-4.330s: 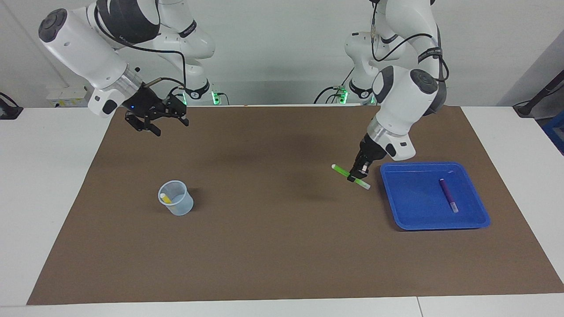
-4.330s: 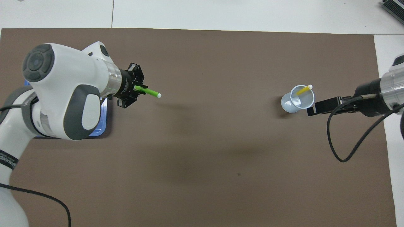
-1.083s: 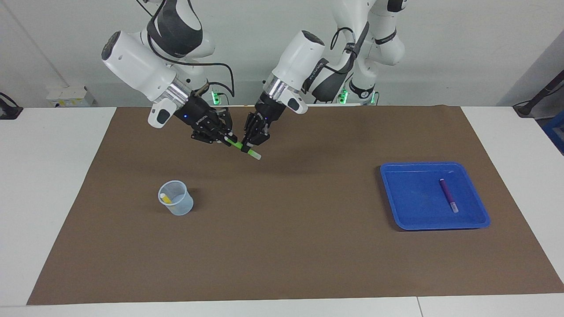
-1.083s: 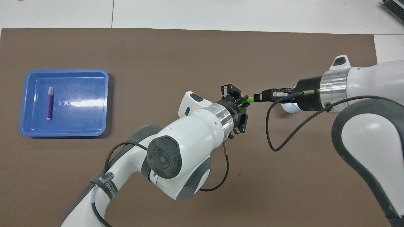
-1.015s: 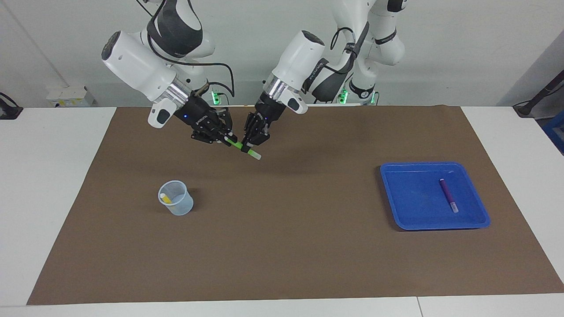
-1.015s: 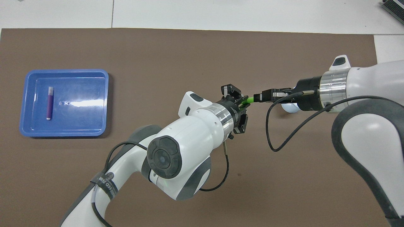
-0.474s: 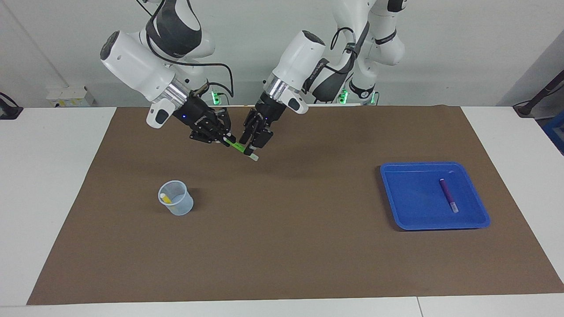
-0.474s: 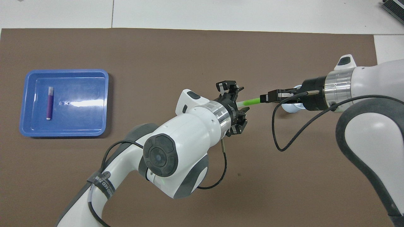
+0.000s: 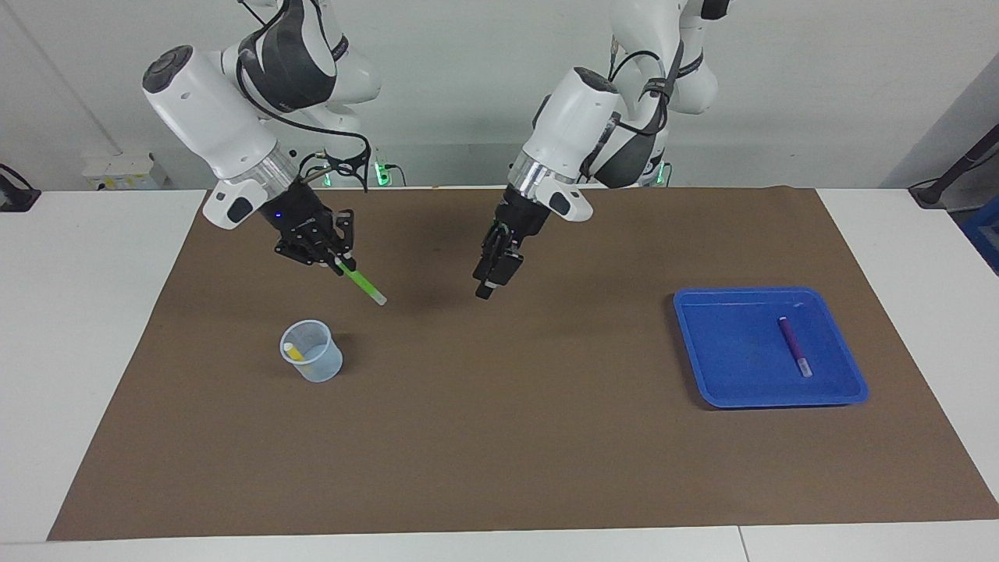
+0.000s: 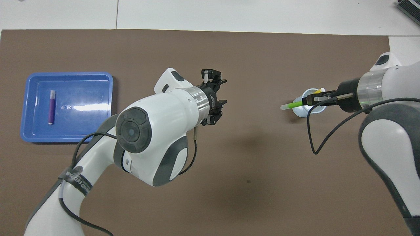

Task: Transfer and insert pens with both arms
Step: 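Move the green pen over the white cup while the left gripper retracts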

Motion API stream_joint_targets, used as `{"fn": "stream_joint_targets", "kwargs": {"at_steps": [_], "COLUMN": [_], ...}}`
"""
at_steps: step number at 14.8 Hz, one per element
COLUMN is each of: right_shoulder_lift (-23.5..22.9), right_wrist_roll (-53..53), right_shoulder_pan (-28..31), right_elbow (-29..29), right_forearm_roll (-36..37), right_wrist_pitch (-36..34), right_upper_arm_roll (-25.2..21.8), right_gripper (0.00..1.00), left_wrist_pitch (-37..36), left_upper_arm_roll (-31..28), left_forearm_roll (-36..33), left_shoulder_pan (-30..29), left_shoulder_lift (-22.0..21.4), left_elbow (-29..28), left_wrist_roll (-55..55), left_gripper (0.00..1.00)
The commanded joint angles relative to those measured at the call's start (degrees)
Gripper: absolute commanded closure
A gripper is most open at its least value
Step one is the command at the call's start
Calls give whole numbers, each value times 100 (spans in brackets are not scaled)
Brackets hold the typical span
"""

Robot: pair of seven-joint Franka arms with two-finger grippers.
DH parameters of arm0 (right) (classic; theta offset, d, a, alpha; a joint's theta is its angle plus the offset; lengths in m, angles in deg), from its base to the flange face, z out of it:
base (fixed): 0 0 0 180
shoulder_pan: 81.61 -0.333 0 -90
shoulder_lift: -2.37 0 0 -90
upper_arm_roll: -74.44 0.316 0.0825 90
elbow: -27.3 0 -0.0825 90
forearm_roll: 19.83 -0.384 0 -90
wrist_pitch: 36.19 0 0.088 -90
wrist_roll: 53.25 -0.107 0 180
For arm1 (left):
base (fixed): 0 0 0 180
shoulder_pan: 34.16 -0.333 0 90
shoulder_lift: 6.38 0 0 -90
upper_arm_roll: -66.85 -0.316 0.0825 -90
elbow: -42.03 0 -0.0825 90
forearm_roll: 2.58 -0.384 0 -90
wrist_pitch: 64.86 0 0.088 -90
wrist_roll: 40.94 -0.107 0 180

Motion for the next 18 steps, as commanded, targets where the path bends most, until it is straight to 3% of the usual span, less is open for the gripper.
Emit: {"fn": "stream_joint_targets", "kwargs": {"at_steps": [1,4,5,11,17,18], "right_shoulder_lift": [-176,-475,-554,-853,-1223,-1266], "right_wrist_roll": [299,757,775,864,530,442], "right_shoulder_pan": [210,377,412,500,430,421], "right_elbow": [135,170,179,162,74,39], "right_forearm_roll": [619,1209,1245,1421,1403,1403], "right_wrist_pitch": [2,212,231,555,986,1065], "right_upper_arm_roll": [32,32,23,32,32,32], "right_gripper": [100,100,100,100,100,92], "left_wrist_pitch": [-417,-567,-628,-1708,-2105,-2218], "left_upper_arm_roll": [27,1,-25,-96,-96,-96], "left_forearm_roll": [22,13,13,13,13,13], "left_shoulder_pan": [-305,-464,-525,-1543,-2413,-2589], "left_shoulder_lift": [-239,-248,-274,-389,-468,-468], "left_elbow": [-114,-105,-105,-61,-114,-105], "left_wrist_roll": [-705,-1231,-1477,-3408,-5940,-6153], "left_gripper": [20,19,0,0,0,0]}}
